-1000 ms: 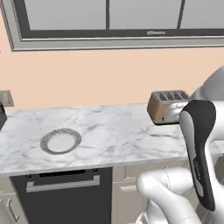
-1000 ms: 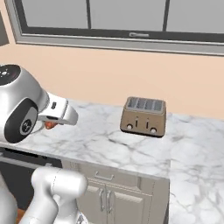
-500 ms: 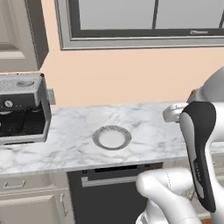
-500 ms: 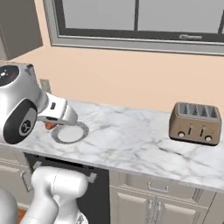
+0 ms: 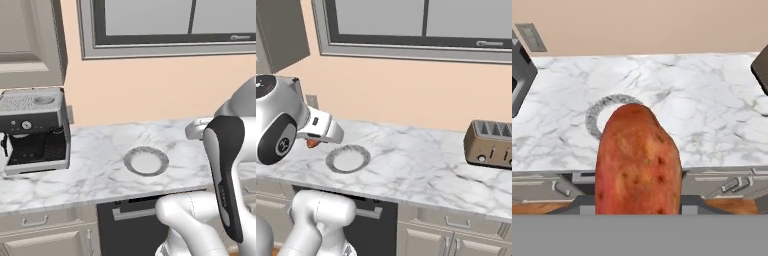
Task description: Pick sweet potato from the fridge and place it on the plate on the counter.
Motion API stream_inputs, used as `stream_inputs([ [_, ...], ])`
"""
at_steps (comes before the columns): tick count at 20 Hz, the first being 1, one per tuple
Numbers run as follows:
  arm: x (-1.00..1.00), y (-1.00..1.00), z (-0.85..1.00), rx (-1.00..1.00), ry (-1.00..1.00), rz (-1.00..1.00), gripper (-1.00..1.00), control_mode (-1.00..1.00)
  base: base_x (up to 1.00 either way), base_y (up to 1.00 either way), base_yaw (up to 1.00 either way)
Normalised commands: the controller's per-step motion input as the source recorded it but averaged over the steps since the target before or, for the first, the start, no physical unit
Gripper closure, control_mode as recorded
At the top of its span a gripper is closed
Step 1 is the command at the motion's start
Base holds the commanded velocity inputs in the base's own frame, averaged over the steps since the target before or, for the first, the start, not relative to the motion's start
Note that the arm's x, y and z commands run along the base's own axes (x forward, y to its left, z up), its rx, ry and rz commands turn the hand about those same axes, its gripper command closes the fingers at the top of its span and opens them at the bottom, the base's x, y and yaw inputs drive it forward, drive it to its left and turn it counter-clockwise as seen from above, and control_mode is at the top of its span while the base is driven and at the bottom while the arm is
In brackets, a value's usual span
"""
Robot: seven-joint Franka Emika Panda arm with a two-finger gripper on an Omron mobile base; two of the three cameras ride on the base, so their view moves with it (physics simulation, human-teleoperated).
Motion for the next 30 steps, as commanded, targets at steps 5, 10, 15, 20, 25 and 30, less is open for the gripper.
stream_inputs([
  [5,0.00,0.00,0.00,0.00,0.00,0.00,1.00,1.00,0.27,0.47,-0.14],
  [10,0.00,0.00,0.00,0.00,0.00,0.00,1.00,1.00,0.32,0.23,-0.05],
  [15,0.00,0.00,0.00,0.00,0.00,0.00,1.00,1.00,0.41,0.12,0.00],
  [20,0.00,0.00,0.00,0.00,0.00,0.00,1.00,1.00,0.35,0.09,0.00],
  [25,0.31,0.16,-0.49,0.00,0.07,0.00,1.00,-1.00,0.00,0.00,0.00],
  [30,0.25,0.16,-0.65,0.00,0.05,0.00,1.00,-1.00,0.00,0.00,0.00],
])
